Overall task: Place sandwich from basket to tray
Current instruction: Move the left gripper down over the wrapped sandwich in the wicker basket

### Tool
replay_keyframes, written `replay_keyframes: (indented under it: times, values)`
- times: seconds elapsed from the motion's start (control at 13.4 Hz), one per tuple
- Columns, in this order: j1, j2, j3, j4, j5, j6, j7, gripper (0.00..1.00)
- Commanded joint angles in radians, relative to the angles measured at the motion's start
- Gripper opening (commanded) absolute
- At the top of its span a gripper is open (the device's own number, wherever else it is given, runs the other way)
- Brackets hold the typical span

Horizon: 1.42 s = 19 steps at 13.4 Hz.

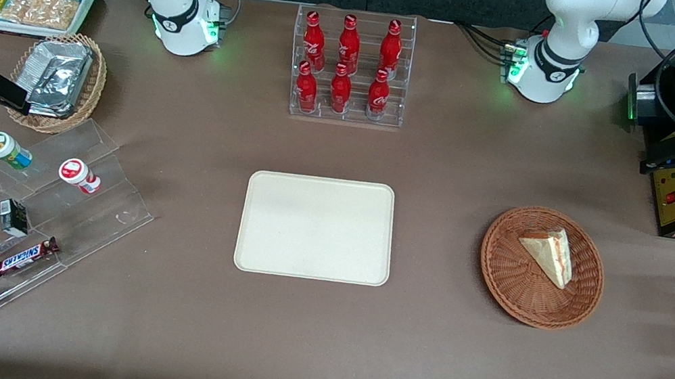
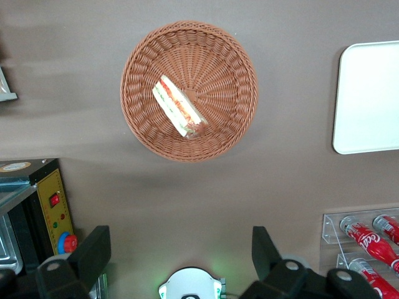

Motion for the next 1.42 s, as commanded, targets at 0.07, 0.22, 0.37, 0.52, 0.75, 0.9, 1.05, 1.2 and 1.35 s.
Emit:
replay_keyframes:
  times: [0.07, 0.22, 0.37, 0.52, 0.75, 0.9, 1.05, 1.2, 1.35]
  values:
    - [-0.020, 0.005, 0.006, 0.024, 0.016, -0.016, -0.022, 1.00]
    - [-0.020, 0.033, 0.006, 0.010, 0.048, -0.012, -0.047, 1.00]
    - [-0.045, 0.111, -0.002, 0.001, 0.141, 0.028, -0.172, 1.00]
    - [-0.064, 0.165, -0.004, -0.025, 0.174, 0.114, -0.321, 1.00]
    - [-0.063, 0.168, -0.001, -0.206, 0.168, 0.334, -0.562, 1.00]
    - [-0.062, 0.162, 0.001, -0.324, 0.163, 0.475, -0.688, 1.00]
    - [-0.061, 0.139, 0.001, -0.433, 0.151, 0.589, -0.795, 1.00]
    - [-0.055, 0.065, 0.007, -0.592, 0.078, 0.785, -0.858, 1.00]
    - [-0.055, 0.071, 0.007, -0.633, 0.028, 0.858, -0.889, 1.00]
